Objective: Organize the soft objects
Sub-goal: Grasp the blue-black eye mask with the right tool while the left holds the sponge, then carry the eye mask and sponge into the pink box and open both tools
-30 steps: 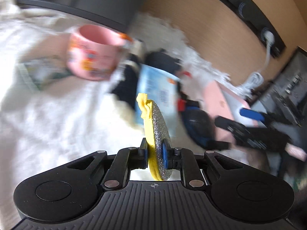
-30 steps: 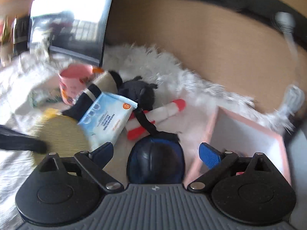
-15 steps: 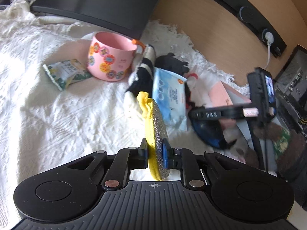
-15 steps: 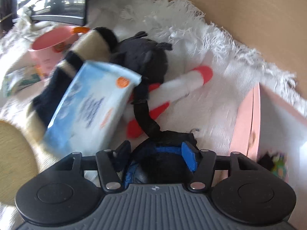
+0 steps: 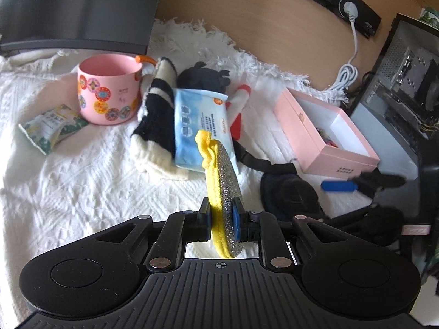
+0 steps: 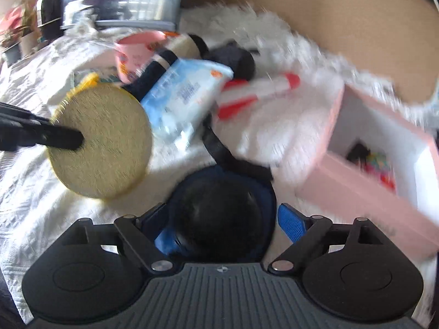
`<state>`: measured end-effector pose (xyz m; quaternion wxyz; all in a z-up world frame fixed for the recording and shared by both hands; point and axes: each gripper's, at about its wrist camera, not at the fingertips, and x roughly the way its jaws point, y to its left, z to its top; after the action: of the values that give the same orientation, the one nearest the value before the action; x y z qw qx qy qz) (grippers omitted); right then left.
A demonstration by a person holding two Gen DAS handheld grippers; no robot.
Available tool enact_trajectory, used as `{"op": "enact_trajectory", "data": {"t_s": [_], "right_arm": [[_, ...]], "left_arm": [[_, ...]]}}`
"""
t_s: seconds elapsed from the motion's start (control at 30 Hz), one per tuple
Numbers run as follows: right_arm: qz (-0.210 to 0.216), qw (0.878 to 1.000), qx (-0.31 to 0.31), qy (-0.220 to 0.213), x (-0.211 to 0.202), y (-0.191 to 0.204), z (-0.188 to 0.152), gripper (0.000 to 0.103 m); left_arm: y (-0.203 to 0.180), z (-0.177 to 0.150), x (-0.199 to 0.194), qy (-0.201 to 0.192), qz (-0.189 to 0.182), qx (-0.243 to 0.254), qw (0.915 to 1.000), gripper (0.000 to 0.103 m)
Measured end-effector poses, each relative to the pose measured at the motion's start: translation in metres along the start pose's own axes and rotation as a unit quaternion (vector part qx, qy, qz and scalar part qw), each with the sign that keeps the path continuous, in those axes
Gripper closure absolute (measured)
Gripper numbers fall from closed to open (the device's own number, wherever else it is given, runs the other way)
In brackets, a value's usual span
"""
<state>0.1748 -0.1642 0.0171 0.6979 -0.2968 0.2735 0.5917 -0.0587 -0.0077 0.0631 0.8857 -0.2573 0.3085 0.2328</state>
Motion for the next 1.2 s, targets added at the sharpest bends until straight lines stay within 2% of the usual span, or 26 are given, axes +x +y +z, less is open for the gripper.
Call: {"op": "enact_trajectory", "data": {"t_s": [0.1, 0.2, 0.33, 0.4, 0.63, 0.77, 0.97, 1.07, 1.1, 1.2], "right_arm": [[0.018, 0.998, 0.061, 0.020, 0.013, -0.019, -0.006, 0.015], [0.027, 0.995, 0.097, 0.014, 0.018, -0.024, -0.006, 0.015], [0.010, 0.998, 0.068, 0.006, 0.026, -0.009, 0.001, 0.016], [0.004, 0.999, 0.054, 0.006, 0.029, -0.004, 0.005, 0.027], [-0.015, 0.999, 0.032, -0.001, 0.013, -0.005, 0.014, 0.028], [-0.037, 0.998, 0.035, -0.027, -0.019, -0.010, 0.018, 0.028], [-0.091, 0.994, 0.009, -0.054, -0.079, -0.012, 0.015, 0.028], [-0.129, 0.990, 0.015, -0.049, -0.106, -0.023, -0.001, 0.028], [-0.134, 0.990, 0.011, -0.033, -0.113, -0.028, -0.008, 0.028], [-0.171, 0.984, 0.042, -0.017, -0.137, -0.046, -0.030, 0.028]], "left_arm": [[-0.001, 0.003, 0.007, 0.009, -0.019, -0.007, 0.9998, 0.085], [-0.005, 0.006, 0.018, 0.021, -0.026, -0.005, 0.9994, 0.084], [-0.012, 0.012, 0.038, 0.031, -0.011, 0.006, 0.9994, 0.081], [-0.015, 0.016, 0.044, 0.028, -0.005, 0.011, 0.9995, 0.082], [-0.020, 0.017, 0.047, 0.013, -0.017, 0.034, 0.9992, 0.084], [-0.018, 0.015, 0.045, 0.017, -0.029, 0.037, 0.9987, 0.085], [-0.043, 0.010, 0.030, 0.029, -0.093, 0.093, 0.9909, 0.085], [-0.066, 0.012, 0.022, 0.028, -0.130, 0.117, 0.9842, 0.085], [-0.075, 0.014, 0.020, 0.026, -0.142, 0.123, 0.9819, 0.085], [-0.102, 0.032, 0.017, 0.011, -0.175, 0.139, 0.9747, 0.085]]}}
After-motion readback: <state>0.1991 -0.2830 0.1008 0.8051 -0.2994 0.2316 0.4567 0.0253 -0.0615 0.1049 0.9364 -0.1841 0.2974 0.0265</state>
